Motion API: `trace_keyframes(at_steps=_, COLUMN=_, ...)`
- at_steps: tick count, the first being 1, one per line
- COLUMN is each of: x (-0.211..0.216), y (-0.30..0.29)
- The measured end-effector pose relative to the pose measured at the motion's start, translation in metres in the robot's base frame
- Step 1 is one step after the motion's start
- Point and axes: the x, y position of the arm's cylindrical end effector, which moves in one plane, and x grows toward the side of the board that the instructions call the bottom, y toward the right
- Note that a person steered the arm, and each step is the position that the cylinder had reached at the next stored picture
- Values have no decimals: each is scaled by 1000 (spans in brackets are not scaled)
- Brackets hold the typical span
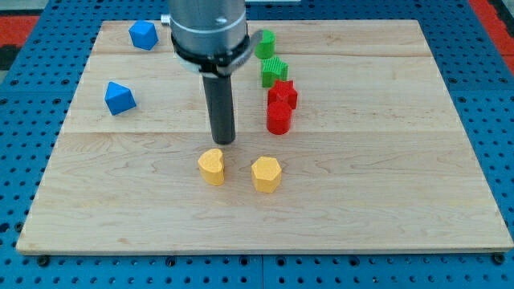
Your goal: Push the yellow hexagon into the yellow heart
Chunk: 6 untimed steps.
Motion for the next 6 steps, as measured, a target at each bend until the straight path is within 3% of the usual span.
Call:
trace_keyframes(at_steps=2, x=31, y=34)
trace_keyframes(at_steps=4, x=35, y=142)
trace_keyframes(at_steps=5, x=77, y=96)
trace_keyframes(at_steps=6, x=87, y=33)
